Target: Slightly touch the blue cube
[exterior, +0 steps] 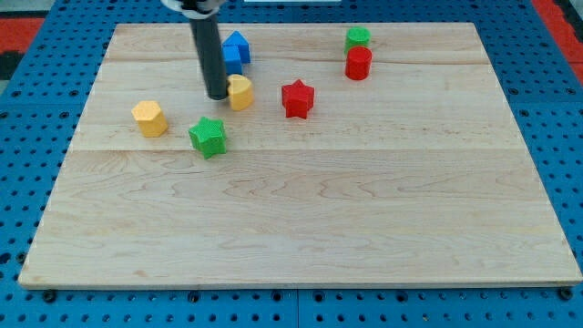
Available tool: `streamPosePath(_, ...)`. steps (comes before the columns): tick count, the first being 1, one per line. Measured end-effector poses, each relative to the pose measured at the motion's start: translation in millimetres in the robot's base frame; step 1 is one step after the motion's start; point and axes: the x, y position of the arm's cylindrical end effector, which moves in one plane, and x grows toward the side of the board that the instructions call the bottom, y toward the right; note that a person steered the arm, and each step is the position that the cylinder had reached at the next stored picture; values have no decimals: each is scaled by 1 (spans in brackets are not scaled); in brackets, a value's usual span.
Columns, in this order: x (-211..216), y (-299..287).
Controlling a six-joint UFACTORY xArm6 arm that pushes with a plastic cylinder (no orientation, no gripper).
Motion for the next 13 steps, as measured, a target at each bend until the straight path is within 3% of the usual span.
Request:
streamPosePath(2, -3, -3)
streamPosePath(4, -63, -40)
streamPosePath(5, -63, -40)
streamPosePath(7, -85, -109)
streamPosePath(9, -102, -58)
streamPosePath(13, -98, -47)
